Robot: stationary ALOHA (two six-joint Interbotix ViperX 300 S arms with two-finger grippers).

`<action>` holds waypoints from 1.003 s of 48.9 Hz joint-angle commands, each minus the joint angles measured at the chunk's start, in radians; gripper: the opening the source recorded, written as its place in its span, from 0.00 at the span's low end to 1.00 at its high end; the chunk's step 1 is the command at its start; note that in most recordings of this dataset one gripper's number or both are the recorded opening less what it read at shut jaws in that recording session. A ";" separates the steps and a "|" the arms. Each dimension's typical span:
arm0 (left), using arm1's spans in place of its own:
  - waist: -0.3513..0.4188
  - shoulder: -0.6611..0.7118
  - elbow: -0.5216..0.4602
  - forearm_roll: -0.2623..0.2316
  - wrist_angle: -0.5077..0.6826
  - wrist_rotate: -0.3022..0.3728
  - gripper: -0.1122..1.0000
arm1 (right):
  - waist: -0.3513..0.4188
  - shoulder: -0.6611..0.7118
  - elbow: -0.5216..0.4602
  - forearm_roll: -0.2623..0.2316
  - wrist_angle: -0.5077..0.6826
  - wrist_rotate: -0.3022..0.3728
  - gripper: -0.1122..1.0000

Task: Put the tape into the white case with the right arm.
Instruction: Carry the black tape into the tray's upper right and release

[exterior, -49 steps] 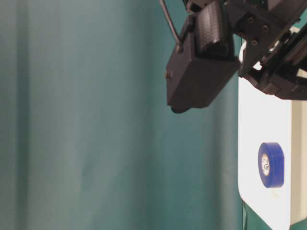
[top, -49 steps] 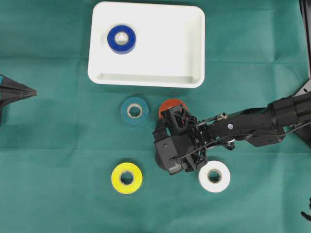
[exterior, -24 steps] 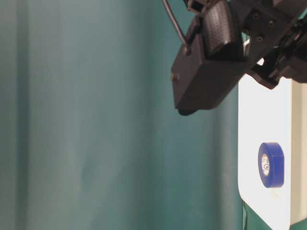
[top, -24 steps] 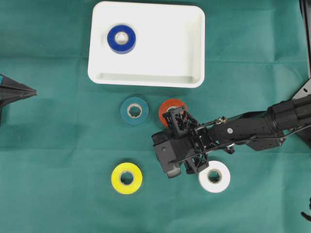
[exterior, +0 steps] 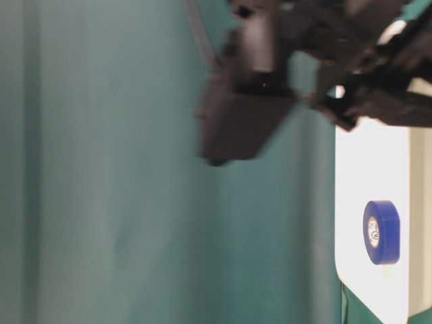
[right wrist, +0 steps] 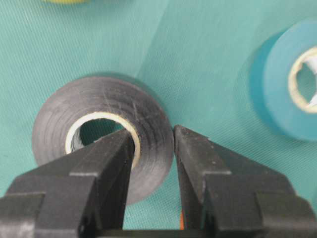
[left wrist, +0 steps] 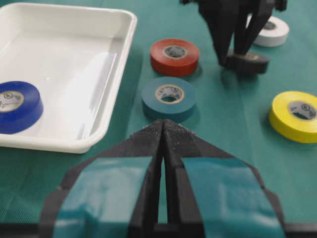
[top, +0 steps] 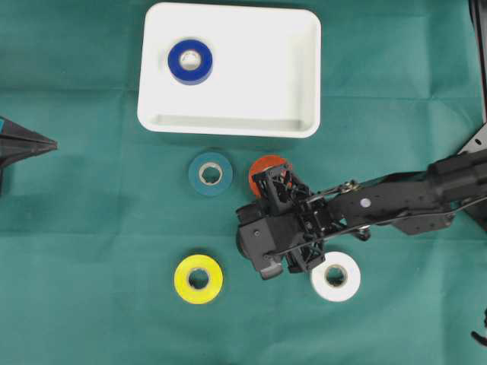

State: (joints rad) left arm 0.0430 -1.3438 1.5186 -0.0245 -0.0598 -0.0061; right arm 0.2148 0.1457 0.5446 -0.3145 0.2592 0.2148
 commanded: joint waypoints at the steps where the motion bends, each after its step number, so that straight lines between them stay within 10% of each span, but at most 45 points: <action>1: 0.003 0.006 -0.012 0.000 -0.005 0.000 0.10 | 0.011 -0.072 -0.037 0.002 0.017 0.002 0.10; 23: 0.003 0.006 -0.012 -0.002 -0.005 0.000 0.10 | -0.049 -0.095 -0.052 -0.003 0.043 0.006 0.10; 49: 0.003 0.006 -0.011 0.000 -0.005 0.000 0.10 | -0.433 -0.118 -0.063 -0.087 -0.120 -0.006 0.10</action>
State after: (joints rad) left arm 0.0430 -1.3453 1.5202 -0.0245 -0.0598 -0.0061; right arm -0.1733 0.0598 0.5077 -0.3820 0.1718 0.2086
